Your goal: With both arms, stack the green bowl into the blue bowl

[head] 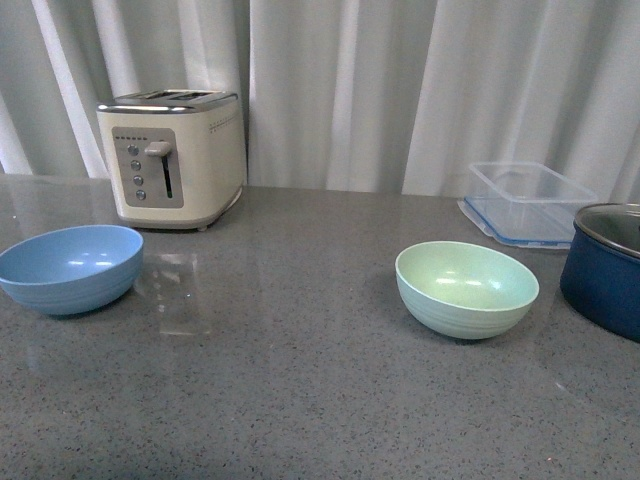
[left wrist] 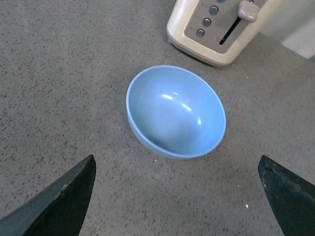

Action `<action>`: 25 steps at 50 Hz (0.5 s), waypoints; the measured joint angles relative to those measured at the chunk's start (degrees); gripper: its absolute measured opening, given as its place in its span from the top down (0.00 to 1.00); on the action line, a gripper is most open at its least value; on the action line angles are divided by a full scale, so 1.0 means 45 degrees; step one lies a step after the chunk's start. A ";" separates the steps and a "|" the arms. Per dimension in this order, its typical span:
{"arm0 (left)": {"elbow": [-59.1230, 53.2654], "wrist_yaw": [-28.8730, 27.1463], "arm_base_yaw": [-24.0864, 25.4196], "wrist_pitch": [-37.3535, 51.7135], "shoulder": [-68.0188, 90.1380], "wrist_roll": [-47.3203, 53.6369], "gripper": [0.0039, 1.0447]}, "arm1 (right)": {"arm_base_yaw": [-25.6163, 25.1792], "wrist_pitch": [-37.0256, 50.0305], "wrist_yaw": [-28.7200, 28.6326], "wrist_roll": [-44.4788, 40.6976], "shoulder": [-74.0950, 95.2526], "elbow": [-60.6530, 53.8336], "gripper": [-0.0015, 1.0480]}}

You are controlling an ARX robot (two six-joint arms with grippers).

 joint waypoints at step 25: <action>0.4362 0.0248 0.0486 -0.1817 0.5693 -0.1739 0.06 | 0.0005 0.0000 0.0005 0.0005 -0.0005 0.0000 0.10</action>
